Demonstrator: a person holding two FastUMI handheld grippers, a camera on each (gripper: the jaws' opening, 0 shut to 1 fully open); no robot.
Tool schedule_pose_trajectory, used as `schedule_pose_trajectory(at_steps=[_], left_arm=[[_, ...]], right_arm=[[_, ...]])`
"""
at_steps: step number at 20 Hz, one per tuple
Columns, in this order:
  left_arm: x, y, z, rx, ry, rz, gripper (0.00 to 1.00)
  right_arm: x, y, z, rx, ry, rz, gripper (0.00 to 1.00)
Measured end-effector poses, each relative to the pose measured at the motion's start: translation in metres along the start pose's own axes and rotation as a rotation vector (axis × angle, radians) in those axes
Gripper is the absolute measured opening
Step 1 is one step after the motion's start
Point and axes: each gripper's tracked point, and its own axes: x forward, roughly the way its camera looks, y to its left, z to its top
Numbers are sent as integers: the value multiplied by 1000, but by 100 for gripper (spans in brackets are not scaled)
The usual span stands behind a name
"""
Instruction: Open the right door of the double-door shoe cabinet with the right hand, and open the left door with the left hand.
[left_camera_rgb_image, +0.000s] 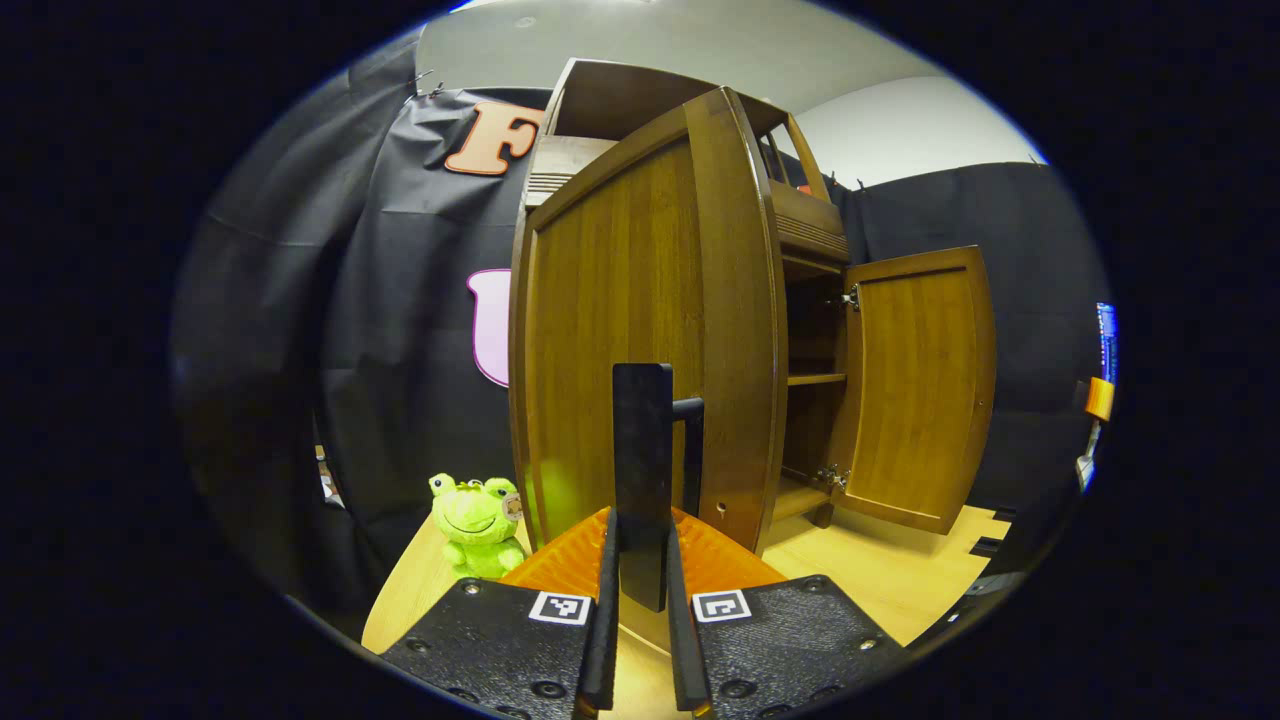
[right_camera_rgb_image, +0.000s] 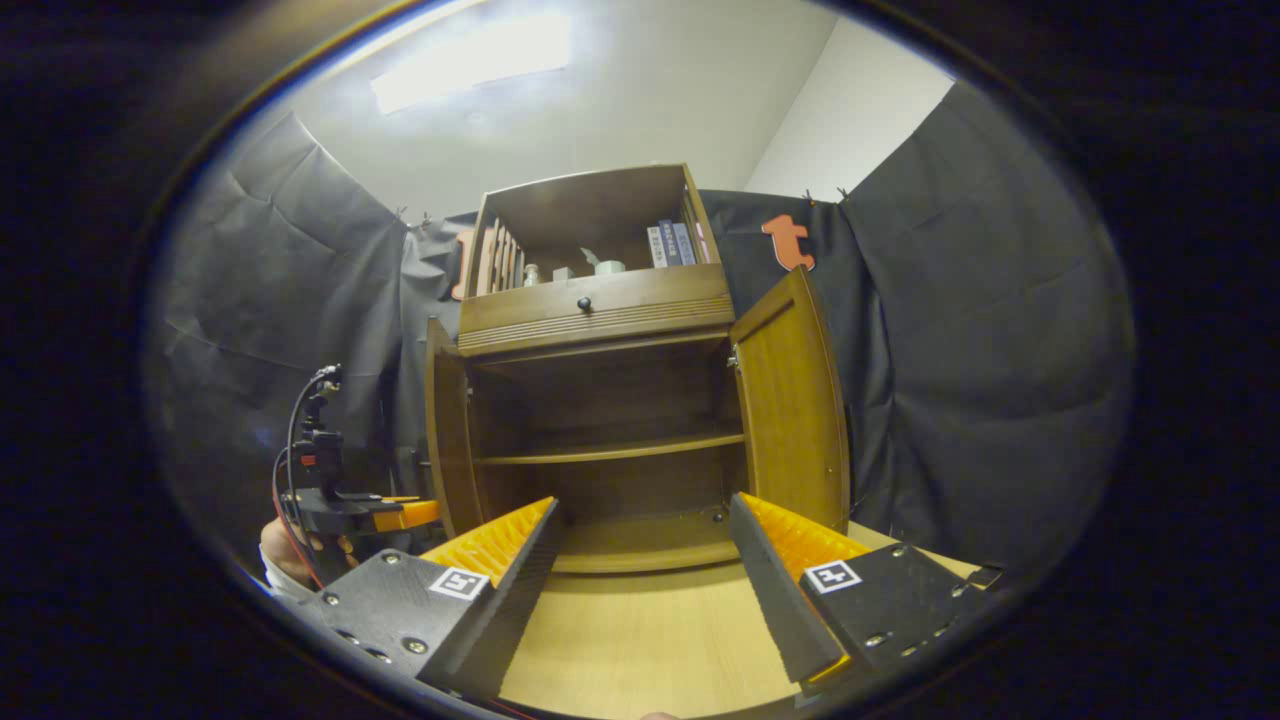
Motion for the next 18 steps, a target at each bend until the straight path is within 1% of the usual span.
schedule_pose_trajectory(at_steps=[1, 2, 3, 4, 5, 8, 9, 10, 11, 14, 15, 16, 17, 18], left_arm=[[-1, 3, -1, 10, -1, 6, 23], [-3, 6, 1, 16, -6, 14, 22], [-5, 10, 0, 19, -3, 23, 22], [-7, 13, 1, 22, -6, 28, 20], [-8, 16, 0, 21, -5, 35, 20], [-14, 35, 0, 23, -3, 81, 17], [-17, 43, -1, 23, 4, 99, 17], [-19, 49, 0, 18, 6, 120, 15], [-20, 57, 1, 9, 3, 135, 12], [-24, 76, 0, 7, 13, 187, 10], [-26, 85, -1, 14, 17, 207, 7], [-28, 90, 0, 12, 17, 212, 6], [-28, 91, 1, 2, 15, 199, 4], [-28, 93, -1, 2, 18, 192, 3]], right_arm=[[-1, 0, -1, 7, 0, 2, 94], [0, -1, -1, 13, 0, 1, 94], [1, -3, -1, 18, -3, -4, 99], [1, -5, 0, 20, -7, -9, 99], [0, -6, 0, 22, -9, -13, 99], [0, -4, -4, 23, -2, -7, 99], [-1, 0, -5, 31, 3, 9, 94], [-2, 4, -3, 42, 1, 25, 98], [-2, 6, -1, 51, -3, 34, 99], [-4, 4, -2, 45, -4, 33, 99], [-3, 6, -4, 40, -2, 31, 94], [-2, 6, -4, 37, 1, 30, 94], [0, 8, -6, 35, 6, 31, 99], [3, 10, -7, 33, 12, 33, 99]])
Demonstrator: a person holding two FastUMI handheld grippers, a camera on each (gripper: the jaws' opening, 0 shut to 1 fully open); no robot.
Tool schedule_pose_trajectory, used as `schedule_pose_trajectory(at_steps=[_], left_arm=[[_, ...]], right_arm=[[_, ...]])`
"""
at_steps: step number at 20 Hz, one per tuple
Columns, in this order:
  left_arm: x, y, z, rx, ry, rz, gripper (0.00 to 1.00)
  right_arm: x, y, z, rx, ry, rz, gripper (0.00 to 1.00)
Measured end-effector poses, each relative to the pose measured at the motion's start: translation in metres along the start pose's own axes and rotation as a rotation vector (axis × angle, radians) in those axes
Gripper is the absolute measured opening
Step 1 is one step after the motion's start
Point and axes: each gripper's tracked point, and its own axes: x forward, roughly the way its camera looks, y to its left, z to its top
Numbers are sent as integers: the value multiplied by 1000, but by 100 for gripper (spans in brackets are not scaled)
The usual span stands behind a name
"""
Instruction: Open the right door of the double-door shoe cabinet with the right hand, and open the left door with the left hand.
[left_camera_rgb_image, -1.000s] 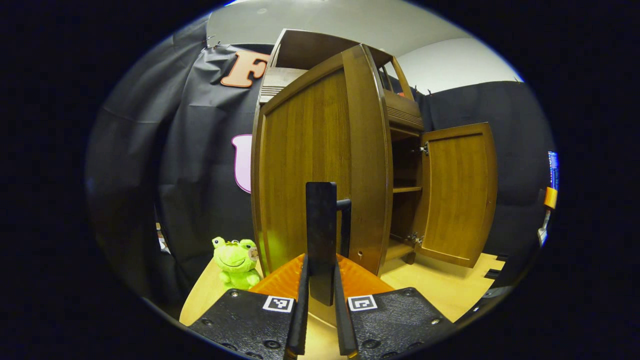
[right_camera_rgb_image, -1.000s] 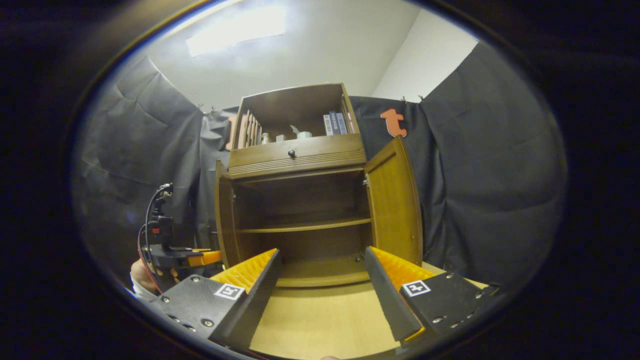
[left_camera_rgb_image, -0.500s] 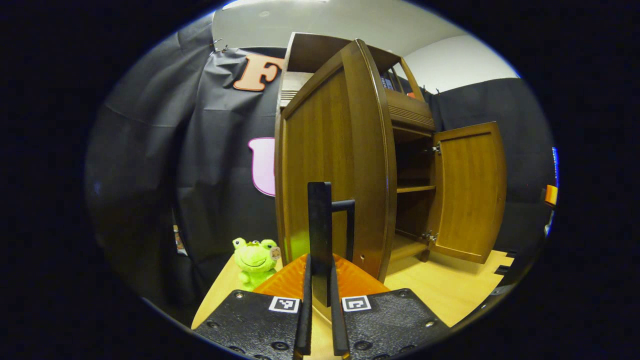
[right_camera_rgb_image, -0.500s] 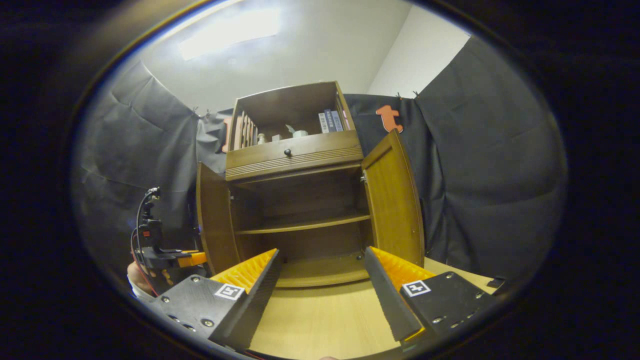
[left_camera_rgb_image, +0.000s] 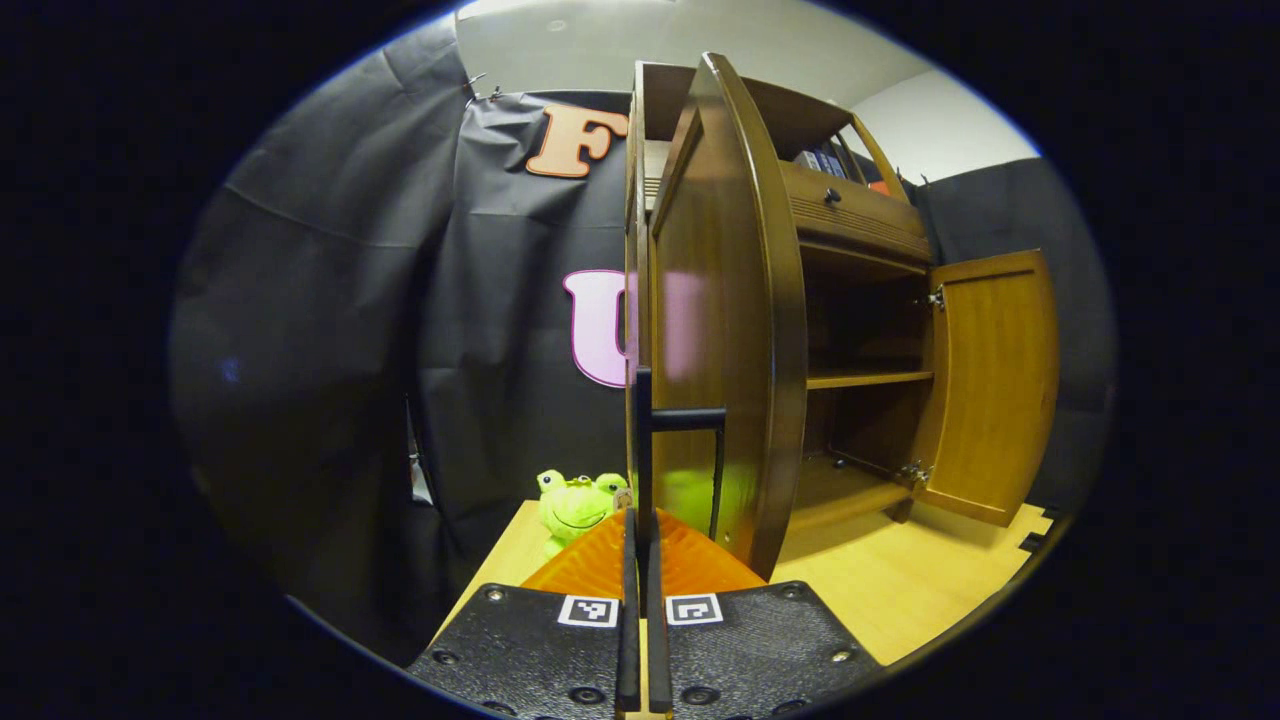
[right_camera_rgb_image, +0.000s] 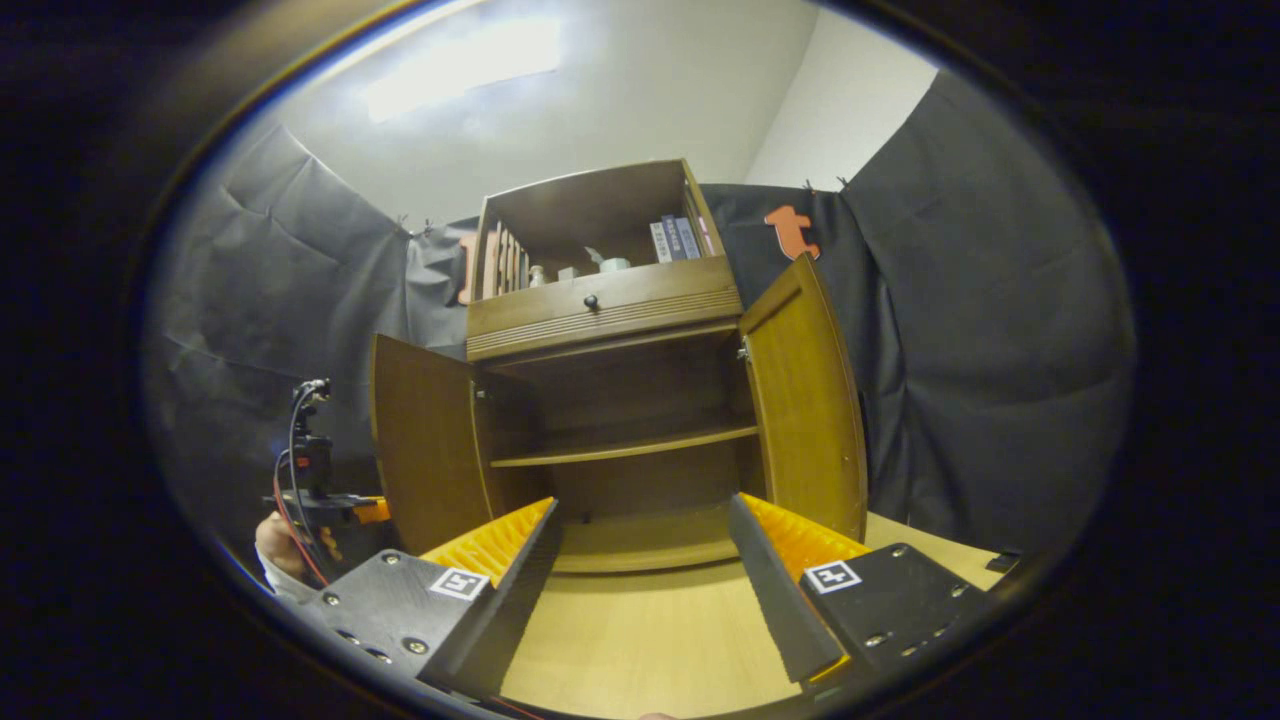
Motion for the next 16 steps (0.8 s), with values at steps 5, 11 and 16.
schedule_pose_trajectory(at_steps=[5, 11, 16], left_arm=[[1, 14, 0, -3, 4, -38, 1], [0, 16, -1, -5, 5, -53, 1], [-12, 16, 6, -22, -27, -26, 5]], right_arm=[[7, 8, -7, -21, 19, 7, 99], [10, 11, -14, -37, 34, 7, 95], [12, 8, -13, -29, 32, -3, 99]])
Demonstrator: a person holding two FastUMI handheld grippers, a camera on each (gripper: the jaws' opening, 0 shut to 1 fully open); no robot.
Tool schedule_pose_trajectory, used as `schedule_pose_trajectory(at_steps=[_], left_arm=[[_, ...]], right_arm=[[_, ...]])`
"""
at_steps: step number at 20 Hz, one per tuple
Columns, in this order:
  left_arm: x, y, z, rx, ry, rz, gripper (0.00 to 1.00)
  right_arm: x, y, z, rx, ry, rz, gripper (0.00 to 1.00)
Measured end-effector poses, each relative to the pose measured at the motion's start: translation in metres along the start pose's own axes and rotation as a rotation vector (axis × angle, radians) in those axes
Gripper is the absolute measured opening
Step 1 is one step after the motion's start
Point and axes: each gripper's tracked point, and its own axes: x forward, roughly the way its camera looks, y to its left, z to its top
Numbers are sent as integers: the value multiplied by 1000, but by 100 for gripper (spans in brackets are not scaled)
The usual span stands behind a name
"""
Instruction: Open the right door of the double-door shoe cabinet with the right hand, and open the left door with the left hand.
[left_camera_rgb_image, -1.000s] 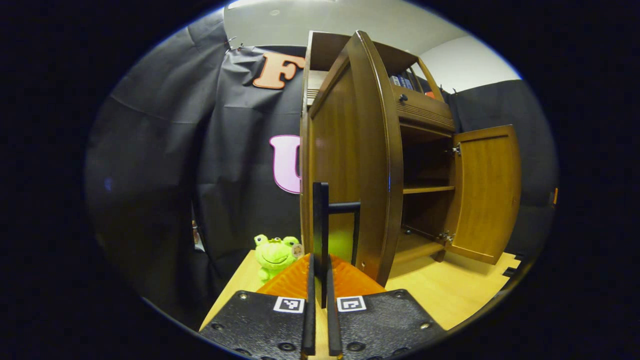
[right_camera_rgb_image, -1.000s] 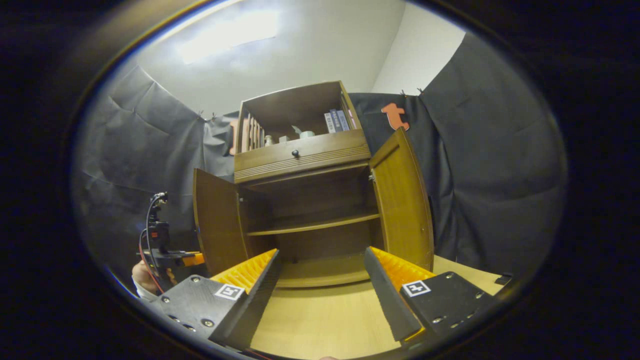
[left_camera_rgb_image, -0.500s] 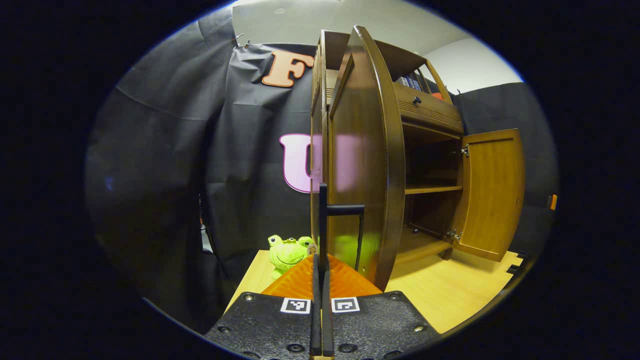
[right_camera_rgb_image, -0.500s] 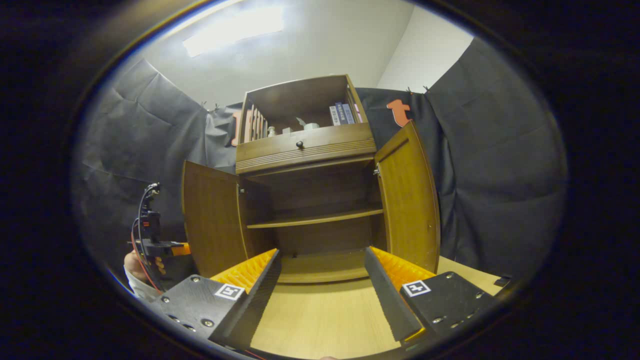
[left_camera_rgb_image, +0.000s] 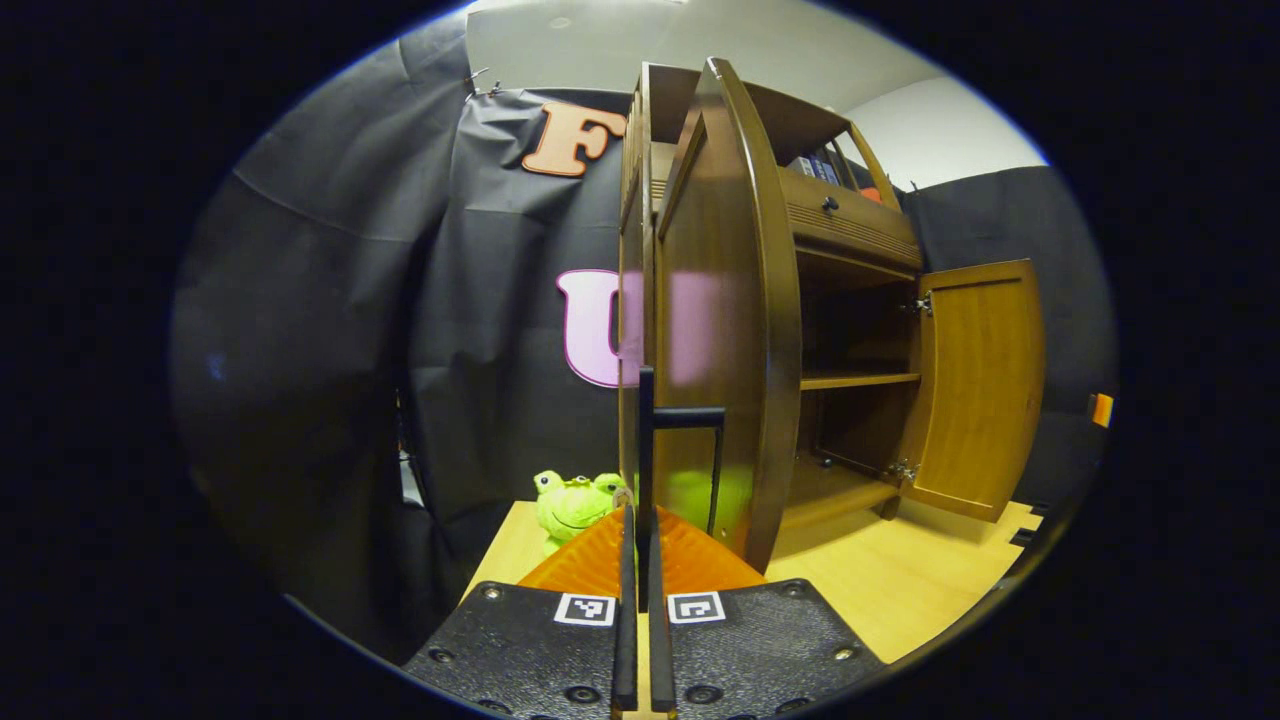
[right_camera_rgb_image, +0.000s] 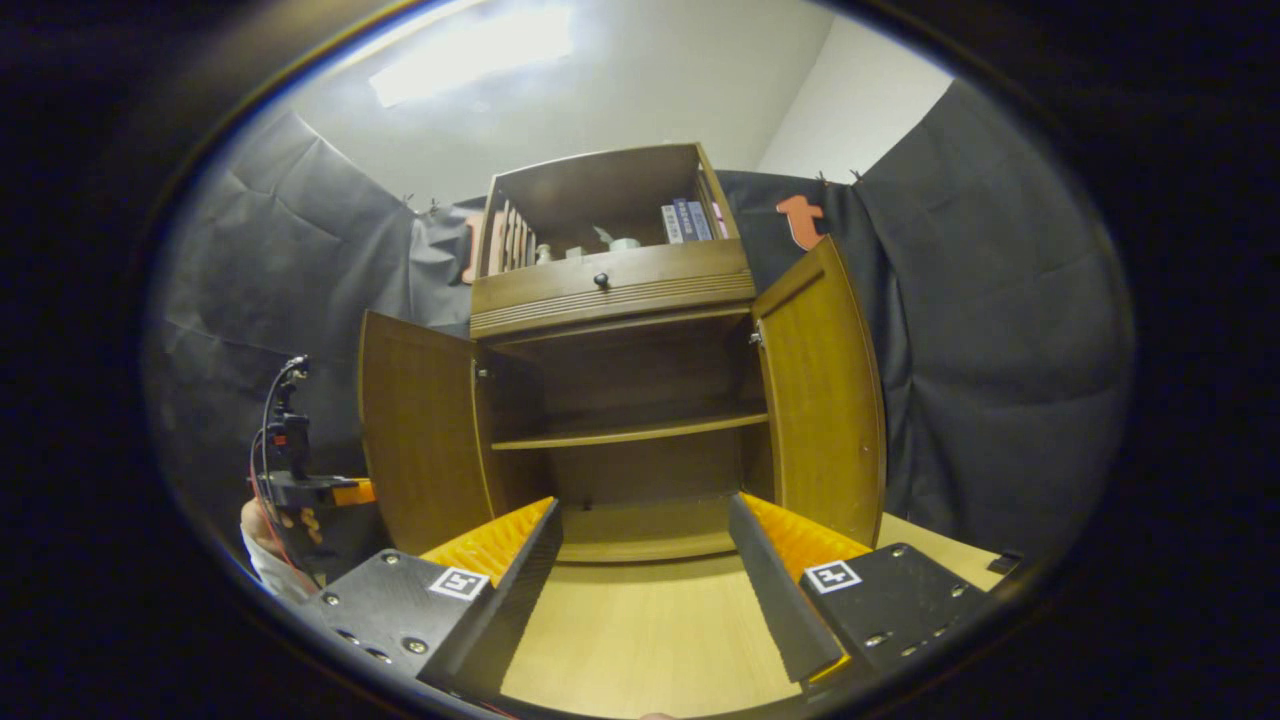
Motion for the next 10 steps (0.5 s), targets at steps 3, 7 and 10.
schedule_pose_trajectory(at_steps=[3, 7, 10], left_arm=[[-18, -4, 15, 26, -51, 9, 8], [-39, -9, 42, 65, -150, 46, 39], [-55, -13, 57, 85, -222, 75, 65]], right_arm=[[0, 0, 1, 9, -5, -6, 99], [-3, 0, 3, 11, -12, -6, 99], [-6, -1, 4, 12, -17, -5, 99]])
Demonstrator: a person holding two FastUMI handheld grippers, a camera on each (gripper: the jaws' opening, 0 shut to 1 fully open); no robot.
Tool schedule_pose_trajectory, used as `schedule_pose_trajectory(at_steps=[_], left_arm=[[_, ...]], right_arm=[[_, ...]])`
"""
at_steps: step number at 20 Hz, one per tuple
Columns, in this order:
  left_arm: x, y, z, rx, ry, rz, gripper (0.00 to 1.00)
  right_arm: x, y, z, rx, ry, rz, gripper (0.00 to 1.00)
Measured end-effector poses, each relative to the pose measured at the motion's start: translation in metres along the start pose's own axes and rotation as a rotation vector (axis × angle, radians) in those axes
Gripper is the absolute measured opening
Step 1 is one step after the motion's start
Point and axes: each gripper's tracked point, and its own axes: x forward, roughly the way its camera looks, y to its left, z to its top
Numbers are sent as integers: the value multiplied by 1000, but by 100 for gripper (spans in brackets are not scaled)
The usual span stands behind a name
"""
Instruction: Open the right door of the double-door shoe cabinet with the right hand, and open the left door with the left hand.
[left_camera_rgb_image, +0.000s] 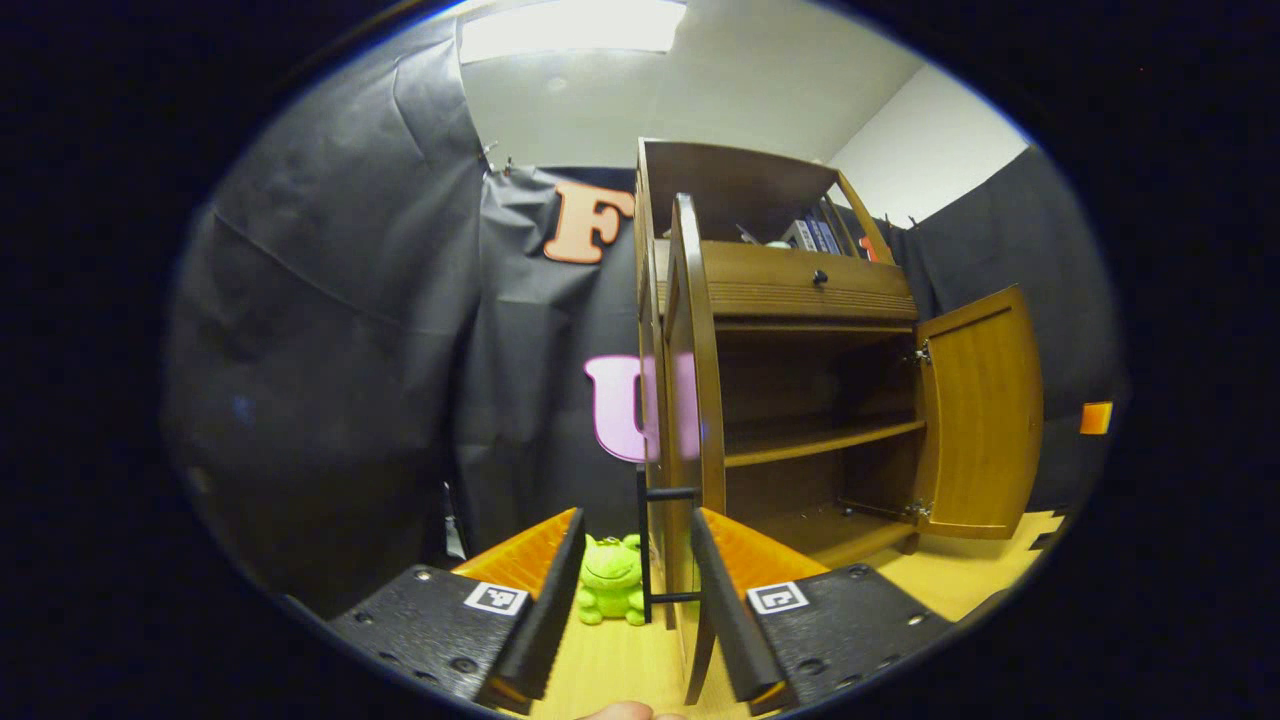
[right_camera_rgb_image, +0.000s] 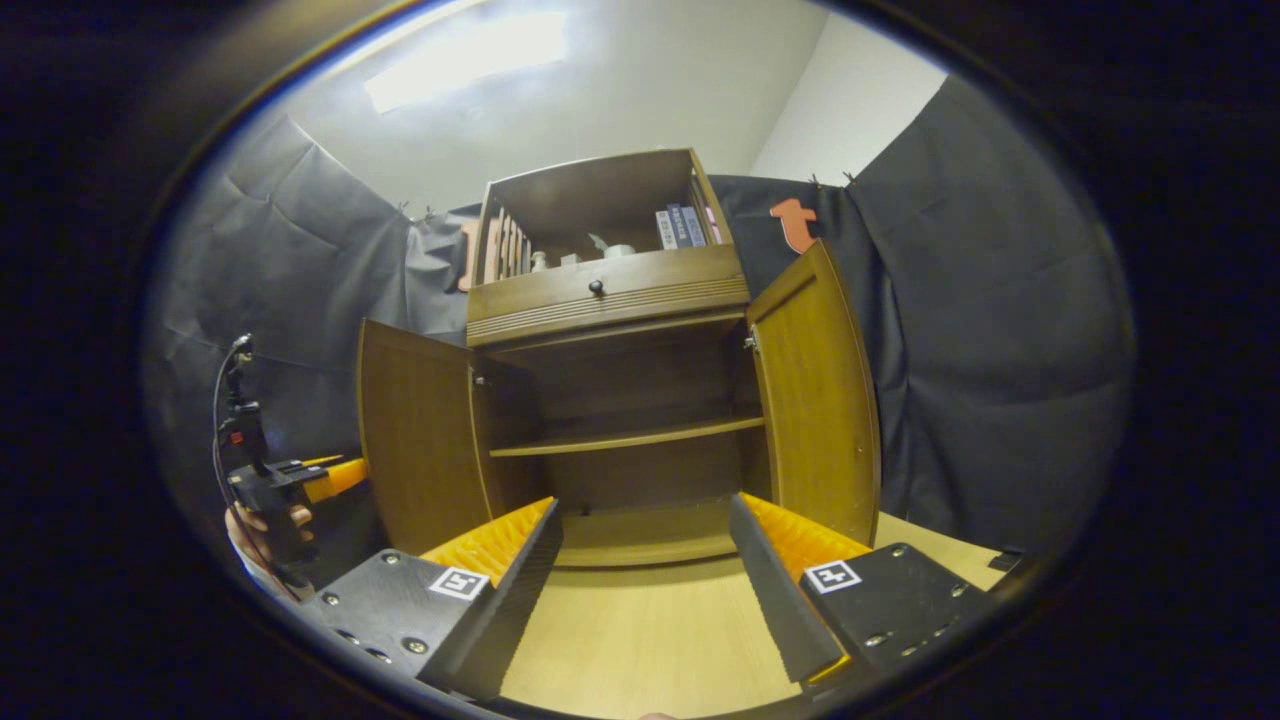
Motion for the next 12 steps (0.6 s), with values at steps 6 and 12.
schedule_pose_trajectory(at_steps=[6, 12], left_arm=[[-14, -51, 14, -90, 7, -46, 97], [3, -116, 17, -110, 7, -130, 98]], right_arm=[[-3, -12, 1, 7, -10, -13, 99], [-3, -31, -5, -5, -15, -29, 99]])
